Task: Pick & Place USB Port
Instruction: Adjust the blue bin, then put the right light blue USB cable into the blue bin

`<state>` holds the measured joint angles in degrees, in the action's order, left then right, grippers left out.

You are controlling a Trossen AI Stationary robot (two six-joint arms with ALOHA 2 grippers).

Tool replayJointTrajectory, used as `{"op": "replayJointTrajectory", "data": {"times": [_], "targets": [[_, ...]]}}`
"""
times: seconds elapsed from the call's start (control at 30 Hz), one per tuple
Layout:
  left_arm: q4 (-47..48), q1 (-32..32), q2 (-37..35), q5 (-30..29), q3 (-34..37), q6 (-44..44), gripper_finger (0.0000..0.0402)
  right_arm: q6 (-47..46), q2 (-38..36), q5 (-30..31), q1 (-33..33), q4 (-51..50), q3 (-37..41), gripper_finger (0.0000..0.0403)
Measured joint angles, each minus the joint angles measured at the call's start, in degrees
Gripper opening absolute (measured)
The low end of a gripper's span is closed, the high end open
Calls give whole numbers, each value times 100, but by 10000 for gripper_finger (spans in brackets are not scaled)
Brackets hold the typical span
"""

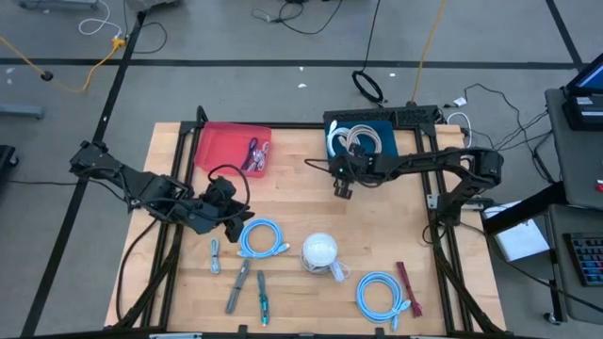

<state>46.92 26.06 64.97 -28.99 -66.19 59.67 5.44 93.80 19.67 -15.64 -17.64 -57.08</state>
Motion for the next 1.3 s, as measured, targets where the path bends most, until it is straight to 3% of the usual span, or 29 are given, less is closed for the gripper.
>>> {"op": "replayJointTrajectory", "data": {"times": [0.47,0.6,0.77,1.0,1.13,1.3], "targets": [[0,0,0,4,0,-64,136,-279,-15,-18,-16,80,0,0],[2,0,0,42,0,-115,136,-716,-453,-193,275,-256,0,0],[0,-38,0,43,0,-361,136,-1317,-1492,-266,991,-700,-5,0],[-49,-176,0,46,0,-555,136,-3119,-3270,-1835,2097,-1087,-7,0],[-137,-203,0,46,0,-384,136,-4033,-3913,-1788,2988,-1315,-7,0],[-541,-103,0,41,0,-8,136,-4890,-4047,-1333,4214,-1820,-7,0]]}}
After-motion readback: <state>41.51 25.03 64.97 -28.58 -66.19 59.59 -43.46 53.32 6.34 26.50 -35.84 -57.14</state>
